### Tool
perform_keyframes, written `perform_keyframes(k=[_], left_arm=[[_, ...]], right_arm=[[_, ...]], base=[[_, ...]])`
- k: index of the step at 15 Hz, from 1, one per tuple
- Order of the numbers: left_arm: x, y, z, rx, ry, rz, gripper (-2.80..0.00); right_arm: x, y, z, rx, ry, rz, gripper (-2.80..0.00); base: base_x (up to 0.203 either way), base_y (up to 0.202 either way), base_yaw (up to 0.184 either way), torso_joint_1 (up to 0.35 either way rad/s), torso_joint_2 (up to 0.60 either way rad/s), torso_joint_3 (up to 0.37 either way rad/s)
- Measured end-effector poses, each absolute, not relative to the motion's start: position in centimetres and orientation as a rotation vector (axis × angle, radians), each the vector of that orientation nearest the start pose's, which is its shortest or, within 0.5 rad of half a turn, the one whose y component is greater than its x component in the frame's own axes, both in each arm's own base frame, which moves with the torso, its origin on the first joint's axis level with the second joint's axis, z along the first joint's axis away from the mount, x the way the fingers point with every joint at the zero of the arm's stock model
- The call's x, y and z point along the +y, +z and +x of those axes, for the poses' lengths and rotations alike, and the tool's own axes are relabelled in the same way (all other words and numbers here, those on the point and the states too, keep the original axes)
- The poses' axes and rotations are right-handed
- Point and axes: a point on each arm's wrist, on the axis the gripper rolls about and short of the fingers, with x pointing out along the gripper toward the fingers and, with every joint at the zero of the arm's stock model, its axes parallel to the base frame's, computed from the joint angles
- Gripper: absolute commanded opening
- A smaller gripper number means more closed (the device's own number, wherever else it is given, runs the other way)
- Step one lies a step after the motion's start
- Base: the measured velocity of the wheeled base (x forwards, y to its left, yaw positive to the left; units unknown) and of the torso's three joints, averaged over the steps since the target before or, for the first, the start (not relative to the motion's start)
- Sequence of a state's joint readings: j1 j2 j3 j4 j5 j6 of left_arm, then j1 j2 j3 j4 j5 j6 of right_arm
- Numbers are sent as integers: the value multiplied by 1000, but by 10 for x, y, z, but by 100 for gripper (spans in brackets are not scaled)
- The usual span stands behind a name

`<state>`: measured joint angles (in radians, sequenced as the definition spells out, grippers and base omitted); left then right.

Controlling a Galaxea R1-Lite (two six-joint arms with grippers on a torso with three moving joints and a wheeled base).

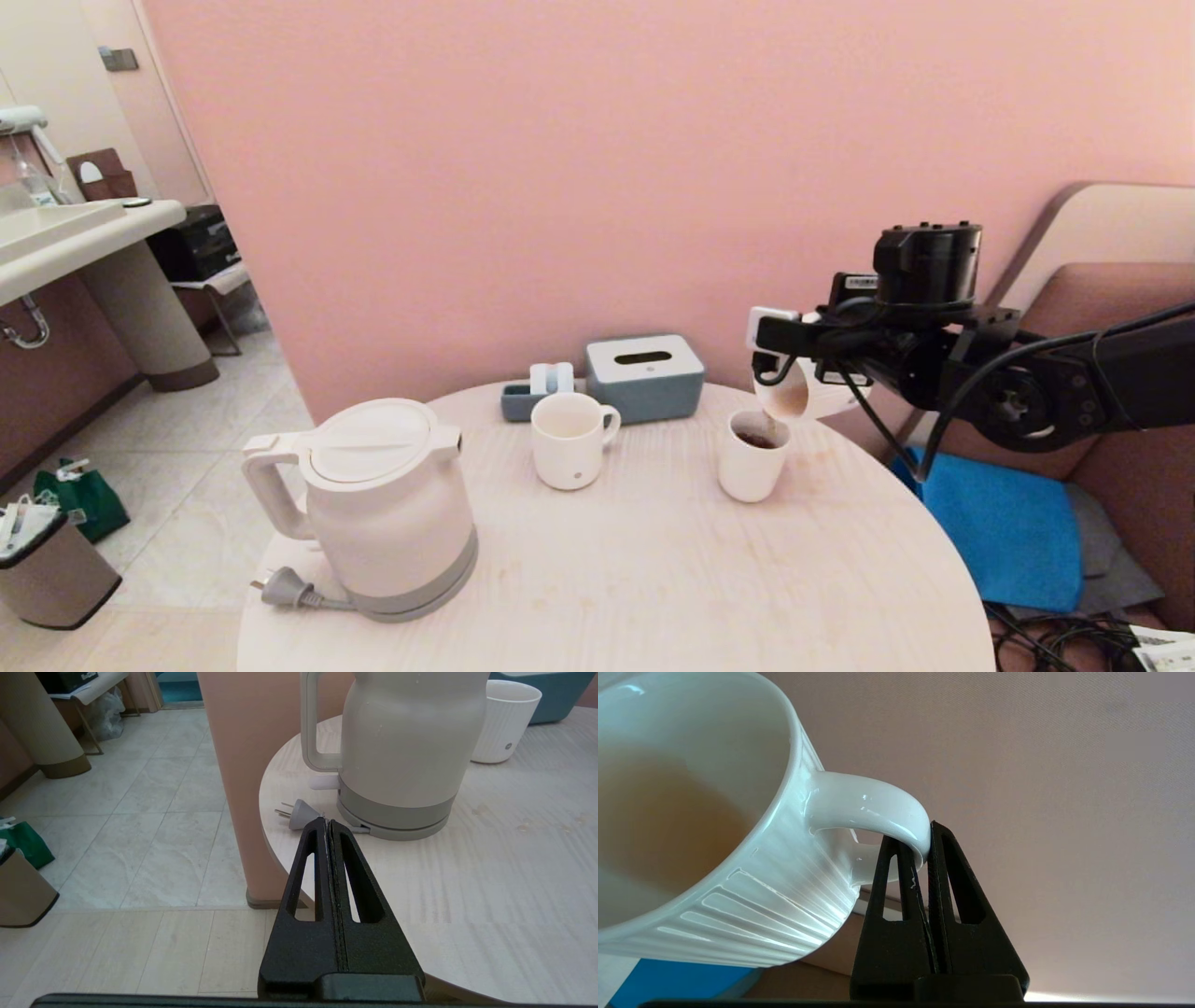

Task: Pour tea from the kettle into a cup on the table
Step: Pour water into another cup

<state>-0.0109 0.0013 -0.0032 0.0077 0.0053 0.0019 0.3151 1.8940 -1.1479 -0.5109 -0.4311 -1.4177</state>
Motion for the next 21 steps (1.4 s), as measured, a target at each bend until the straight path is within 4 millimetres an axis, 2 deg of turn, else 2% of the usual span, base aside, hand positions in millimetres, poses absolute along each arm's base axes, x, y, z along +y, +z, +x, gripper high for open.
perform_keyframes(k=[14, 18, 21], left_arm=[[0, 76, -23, 6, -5, 2, -280], [0, 76, -23, 6, -5, 2, -280], [0, 76, -23, 6, -5, 2, -280]], right_arm=[[120, 198, 353, 265, 59, -1536, -280], [116, 197, 353, 274, 45, -1452, -280], [102, 196, 357, 292, 12, -1355, -280]], base=[[0, 0, 0, 0, 0, 0], [0, 0, 0, 0, 0, 0], [0, 0, 0, 0, 0, 0]])
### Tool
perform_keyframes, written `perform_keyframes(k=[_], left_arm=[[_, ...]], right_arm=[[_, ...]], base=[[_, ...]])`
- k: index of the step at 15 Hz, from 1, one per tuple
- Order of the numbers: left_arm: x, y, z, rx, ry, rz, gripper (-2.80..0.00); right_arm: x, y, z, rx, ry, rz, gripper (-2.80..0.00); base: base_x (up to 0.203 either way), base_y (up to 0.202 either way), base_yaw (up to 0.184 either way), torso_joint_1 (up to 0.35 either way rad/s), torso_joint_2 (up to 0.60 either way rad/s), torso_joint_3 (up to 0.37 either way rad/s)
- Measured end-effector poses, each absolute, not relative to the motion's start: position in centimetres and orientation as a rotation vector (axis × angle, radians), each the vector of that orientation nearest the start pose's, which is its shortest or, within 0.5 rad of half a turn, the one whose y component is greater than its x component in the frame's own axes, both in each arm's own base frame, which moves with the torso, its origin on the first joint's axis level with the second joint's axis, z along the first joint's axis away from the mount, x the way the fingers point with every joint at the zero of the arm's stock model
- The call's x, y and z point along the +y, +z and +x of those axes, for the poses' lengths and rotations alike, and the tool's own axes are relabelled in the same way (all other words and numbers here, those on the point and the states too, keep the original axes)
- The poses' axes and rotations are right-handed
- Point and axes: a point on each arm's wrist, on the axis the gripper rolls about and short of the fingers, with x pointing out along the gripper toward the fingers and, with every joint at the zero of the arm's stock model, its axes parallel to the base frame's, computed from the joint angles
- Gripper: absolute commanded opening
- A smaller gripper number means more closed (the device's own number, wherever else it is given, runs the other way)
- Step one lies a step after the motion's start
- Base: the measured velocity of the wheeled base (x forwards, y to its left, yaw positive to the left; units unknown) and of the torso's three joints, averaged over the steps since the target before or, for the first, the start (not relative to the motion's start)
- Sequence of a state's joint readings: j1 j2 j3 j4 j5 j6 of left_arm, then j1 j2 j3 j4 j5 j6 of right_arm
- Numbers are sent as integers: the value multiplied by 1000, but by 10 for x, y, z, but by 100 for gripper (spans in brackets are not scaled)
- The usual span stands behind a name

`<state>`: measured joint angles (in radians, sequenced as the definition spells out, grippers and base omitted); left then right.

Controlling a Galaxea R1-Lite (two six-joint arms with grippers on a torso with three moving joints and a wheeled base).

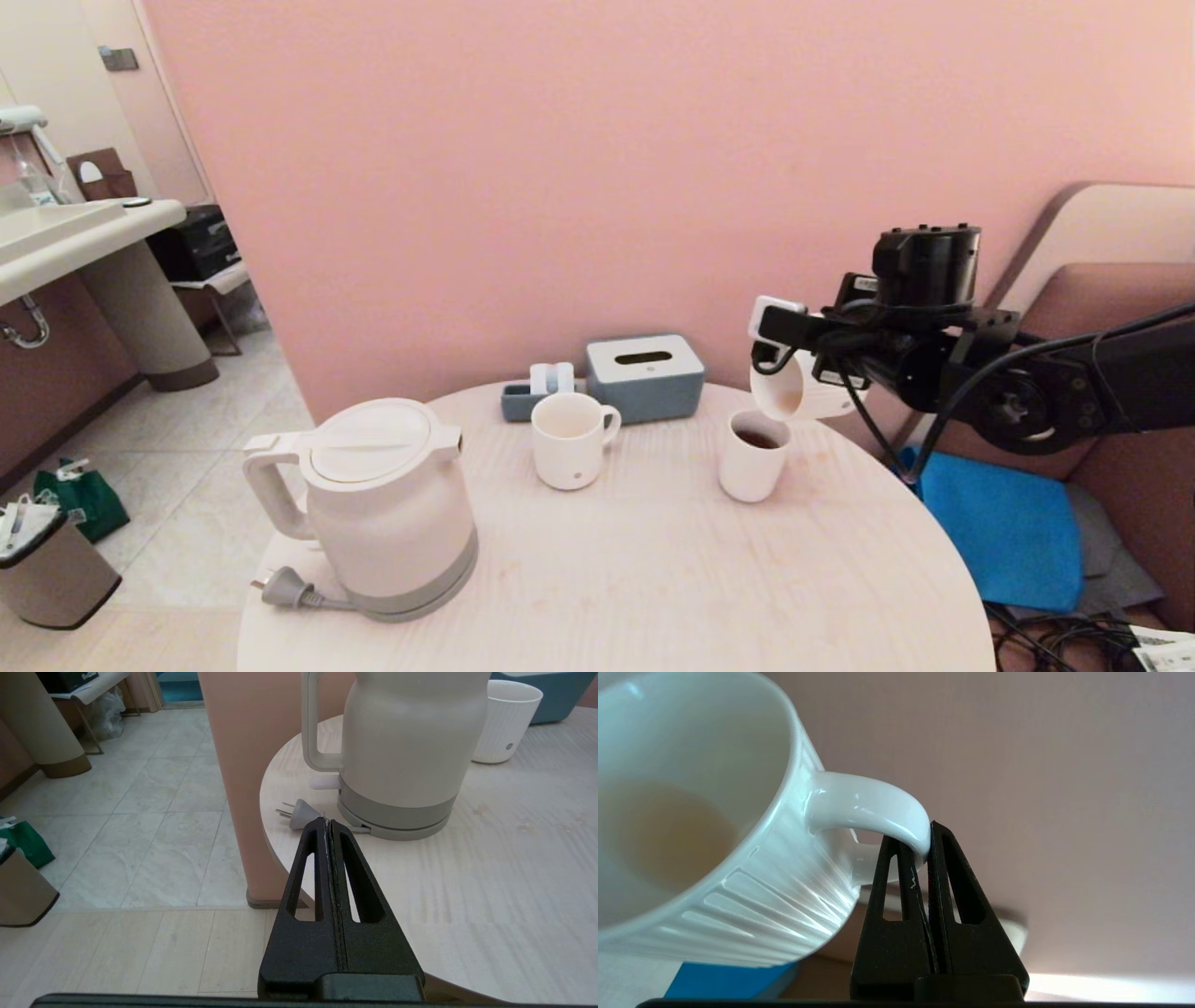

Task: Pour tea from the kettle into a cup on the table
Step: Pour water into another cup, then put the cup down on the table

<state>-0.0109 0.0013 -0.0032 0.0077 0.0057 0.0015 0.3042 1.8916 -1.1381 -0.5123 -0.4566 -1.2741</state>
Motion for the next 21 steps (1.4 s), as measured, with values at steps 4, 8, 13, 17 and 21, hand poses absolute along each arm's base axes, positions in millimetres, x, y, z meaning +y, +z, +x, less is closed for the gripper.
perform_keyframes(k=[4, 8, 13, 17, 21], left_arm=[[0, 76, -23, 6, -5, 2, -280], [0, 76, -23, 5, -6, 2, -280], [0, 76, -23, 6, -5, 2, -280], [0, 76, -23, 6, -5, 2, -280], [0, 76, -23, 5, -5, 2, -280]], right_arm=[[87, 189, 356, 318, 1, -1212, -280], [76, 185, 356, 328, 3, -1055, -280], [45, 189, 354, 323, -33, -806, -280], [4, 179, 329, 359, 25, -638, -280], [-12, 170, 288, 381, 115, -407, -280]], base=[[0, 0, 0, 0, 0, 0], [0, 0, 0, 0, 0, 0], [0, 0, 0, 0, 0, 0], [0, 0, 0, 0, 0, 0], [0, 0, 0, 0, 0, 0]])
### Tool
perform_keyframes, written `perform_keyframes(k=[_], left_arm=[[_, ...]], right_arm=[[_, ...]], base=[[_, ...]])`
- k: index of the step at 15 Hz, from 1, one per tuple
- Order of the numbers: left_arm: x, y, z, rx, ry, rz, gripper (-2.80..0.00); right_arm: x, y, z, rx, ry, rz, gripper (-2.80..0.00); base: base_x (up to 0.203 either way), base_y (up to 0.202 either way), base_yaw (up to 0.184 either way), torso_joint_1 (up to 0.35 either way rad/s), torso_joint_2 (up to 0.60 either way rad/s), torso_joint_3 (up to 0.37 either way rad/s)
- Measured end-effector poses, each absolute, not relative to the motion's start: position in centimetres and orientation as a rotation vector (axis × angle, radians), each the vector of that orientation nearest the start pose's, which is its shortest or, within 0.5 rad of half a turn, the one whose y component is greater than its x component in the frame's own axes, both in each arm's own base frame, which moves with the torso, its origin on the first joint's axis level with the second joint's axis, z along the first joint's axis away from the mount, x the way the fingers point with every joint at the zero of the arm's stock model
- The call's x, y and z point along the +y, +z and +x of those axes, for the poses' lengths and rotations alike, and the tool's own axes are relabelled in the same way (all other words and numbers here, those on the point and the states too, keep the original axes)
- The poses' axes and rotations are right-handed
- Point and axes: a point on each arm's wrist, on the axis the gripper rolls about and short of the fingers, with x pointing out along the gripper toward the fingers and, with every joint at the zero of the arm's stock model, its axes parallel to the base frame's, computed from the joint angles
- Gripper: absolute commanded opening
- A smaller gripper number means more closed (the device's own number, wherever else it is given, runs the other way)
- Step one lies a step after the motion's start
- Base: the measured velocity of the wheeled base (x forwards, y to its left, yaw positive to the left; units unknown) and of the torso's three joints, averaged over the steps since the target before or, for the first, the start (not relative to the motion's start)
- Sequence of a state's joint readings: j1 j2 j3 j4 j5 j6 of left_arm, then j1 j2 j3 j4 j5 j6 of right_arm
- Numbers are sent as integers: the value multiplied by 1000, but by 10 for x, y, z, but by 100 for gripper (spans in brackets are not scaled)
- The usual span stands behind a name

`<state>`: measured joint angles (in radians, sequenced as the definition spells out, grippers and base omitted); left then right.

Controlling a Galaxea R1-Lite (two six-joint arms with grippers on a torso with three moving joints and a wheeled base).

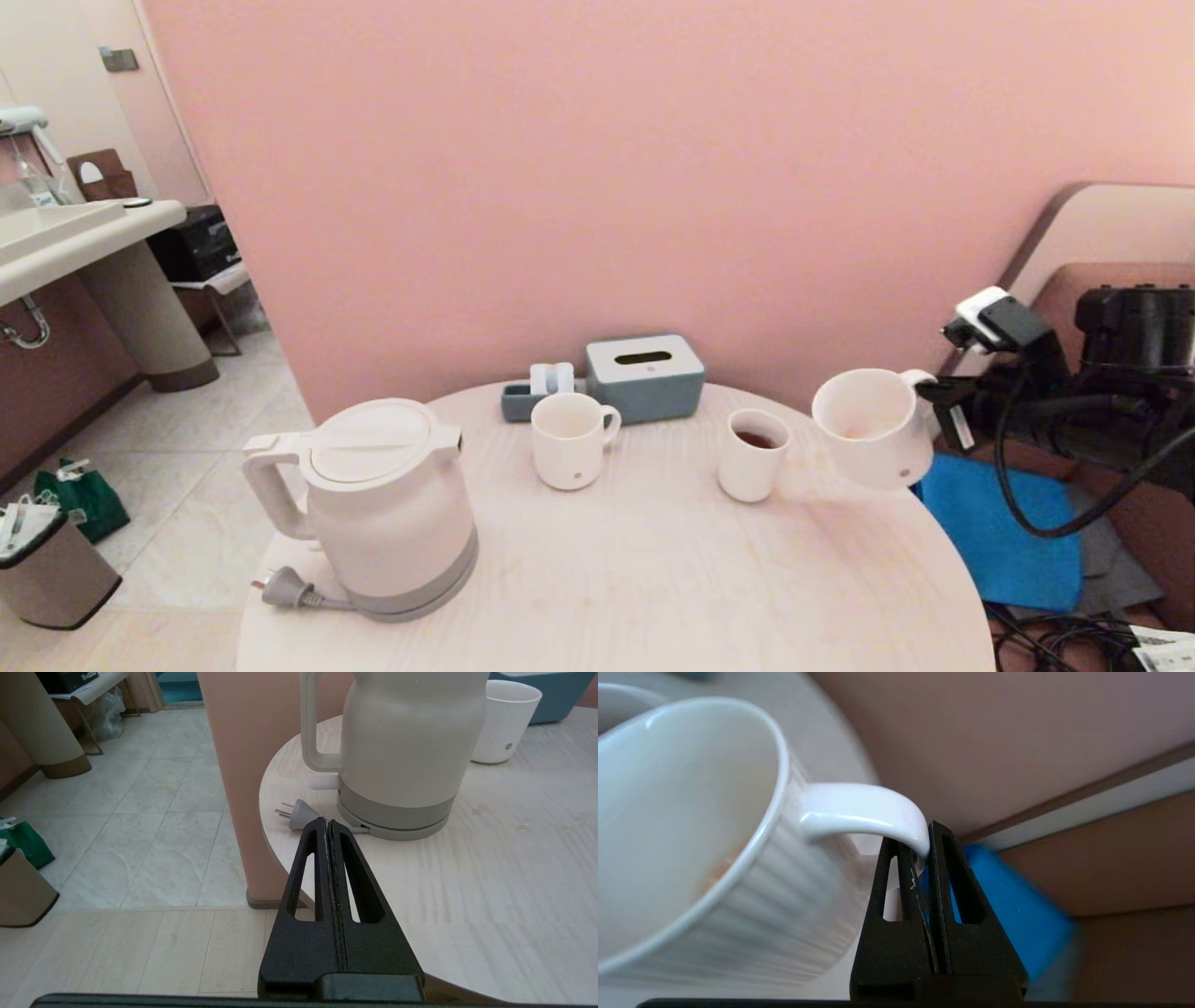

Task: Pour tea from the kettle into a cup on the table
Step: Put the cup down on the table

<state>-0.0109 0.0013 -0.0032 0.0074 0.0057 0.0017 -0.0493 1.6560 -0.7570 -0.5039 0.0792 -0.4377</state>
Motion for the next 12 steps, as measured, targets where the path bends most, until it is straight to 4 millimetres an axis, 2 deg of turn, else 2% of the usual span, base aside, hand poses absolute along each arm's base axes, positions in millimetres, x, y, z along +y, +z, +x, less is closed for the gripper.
perform_keyframes(k=[6, 8, 12], left_arm=[[0, 76, -23, 6, -5, 2, -280], [0, 76, -23, 6, -5, 2, -280], [0, 76, -23, 6, -5, 2, -280]], right_arm=[[-10, 146, 228, 456, 215, -188, -280], [-9, 141, 218, 482, 215, -104, -280], [0, 136, 211, 505, 226, 4, -280]], base=[[0, 0, 0, 0, 0, 0], [0, 0, 0, 0, 0, 0], [0, 0, 0, 0, 0, 0]])
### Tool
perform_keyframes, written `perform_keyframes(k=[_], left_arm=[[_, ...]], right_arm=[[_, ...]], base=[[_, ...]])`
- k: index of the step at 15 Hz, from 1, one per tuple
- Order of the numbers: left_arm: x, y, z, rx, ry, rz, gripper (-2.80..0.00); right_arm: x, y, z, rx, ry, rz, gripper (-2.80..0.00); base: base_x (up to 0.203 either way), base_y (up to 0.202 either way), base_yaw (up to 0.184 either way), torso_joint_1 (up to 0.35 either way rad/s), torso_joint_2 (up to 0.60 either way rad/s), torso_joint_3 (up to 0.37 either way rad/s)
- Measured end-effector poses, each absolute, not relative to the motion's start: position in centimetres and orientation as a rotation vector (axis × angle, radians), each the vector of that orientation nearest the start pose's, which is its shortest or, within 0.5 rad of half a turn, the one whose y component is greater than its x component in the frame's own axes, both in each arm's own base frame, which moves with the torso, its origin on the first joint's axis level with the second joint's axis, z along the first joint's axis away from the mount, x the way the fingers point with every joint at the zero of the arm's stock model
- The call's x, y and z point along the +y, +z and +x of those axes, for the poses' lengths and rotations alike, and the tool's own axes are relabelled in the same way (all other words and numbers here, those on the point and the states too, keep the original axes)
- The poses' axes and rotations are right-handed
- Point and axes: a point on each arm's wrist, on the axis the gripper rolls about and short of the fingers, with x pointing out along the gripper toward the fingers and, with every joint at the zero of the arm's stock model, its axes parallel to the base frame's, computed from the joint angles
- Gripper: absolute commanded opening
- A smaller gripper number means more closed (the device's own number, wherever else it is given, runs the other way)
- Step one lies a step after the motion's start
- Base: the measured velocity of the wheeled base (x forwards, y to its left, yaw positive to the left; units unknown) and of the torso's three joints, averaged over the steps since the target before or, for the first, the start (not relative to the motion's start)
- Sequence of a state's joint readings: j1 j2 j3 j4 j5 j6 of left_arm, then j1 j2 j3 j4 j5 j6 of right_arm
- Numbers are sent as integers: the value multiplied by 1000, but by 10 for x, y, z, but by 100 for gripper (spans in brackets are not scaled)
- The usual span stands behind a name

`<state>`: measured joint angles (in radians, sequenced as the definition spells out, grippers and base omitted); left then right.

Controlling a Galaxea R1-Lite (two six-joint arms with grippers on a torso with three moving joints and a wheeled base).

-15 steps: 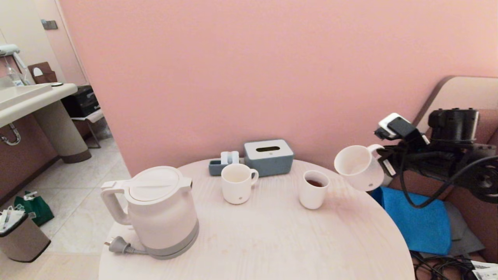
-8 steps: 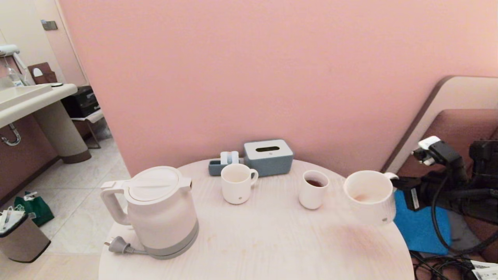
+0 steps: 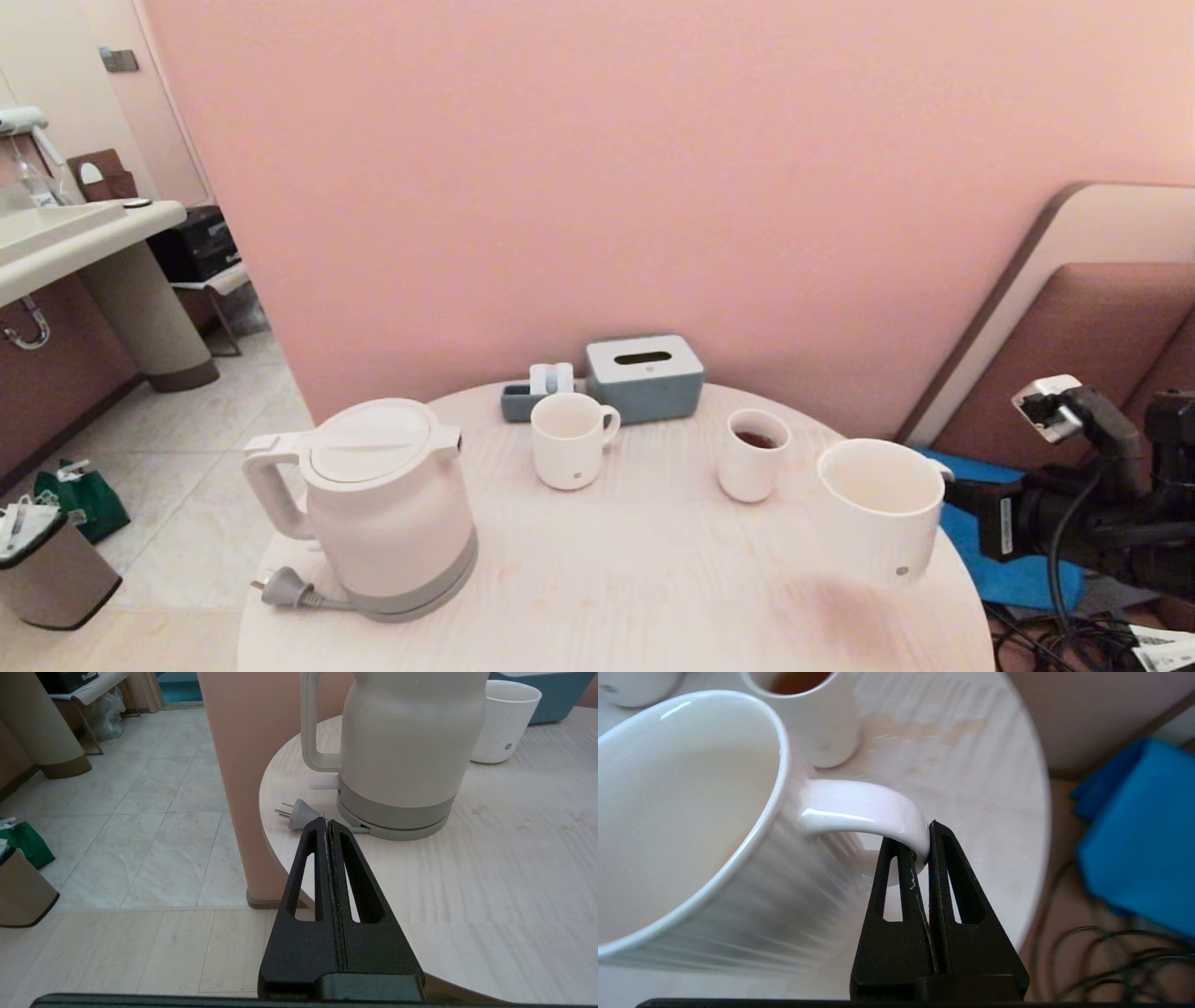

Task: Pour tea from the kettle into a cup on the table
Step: Put the cup down on the table

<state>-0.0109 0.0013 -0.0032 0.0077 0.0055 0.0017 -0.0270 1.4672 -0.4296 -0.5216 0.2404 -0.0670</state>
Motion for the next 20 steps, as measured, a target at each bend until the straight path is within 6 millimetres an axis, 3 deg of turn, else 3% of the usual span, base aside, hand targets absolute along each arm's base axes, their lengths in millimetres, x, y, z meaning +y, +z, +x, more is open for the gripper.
perform_keyframes(k=[4, 9, 20], left_arm=[[0, 76, -23, 5, -5, 2, -280], [0, 76, -23, 6, -5, 2, -280], [0, 76, -23, 6, -5, 2, -280]], right_arm=[[10, 132, 215, 418, 239, 52, -280], [17, 108, 213, 356, 212, 48, -280], [23, 62, 202, 402, 234, 61, -280]], base=[[0, 0, 0, 0, 0, 0], [0, 0, 0, 0, 0, 0], [0, 0, 0, 0, 0, 0]])
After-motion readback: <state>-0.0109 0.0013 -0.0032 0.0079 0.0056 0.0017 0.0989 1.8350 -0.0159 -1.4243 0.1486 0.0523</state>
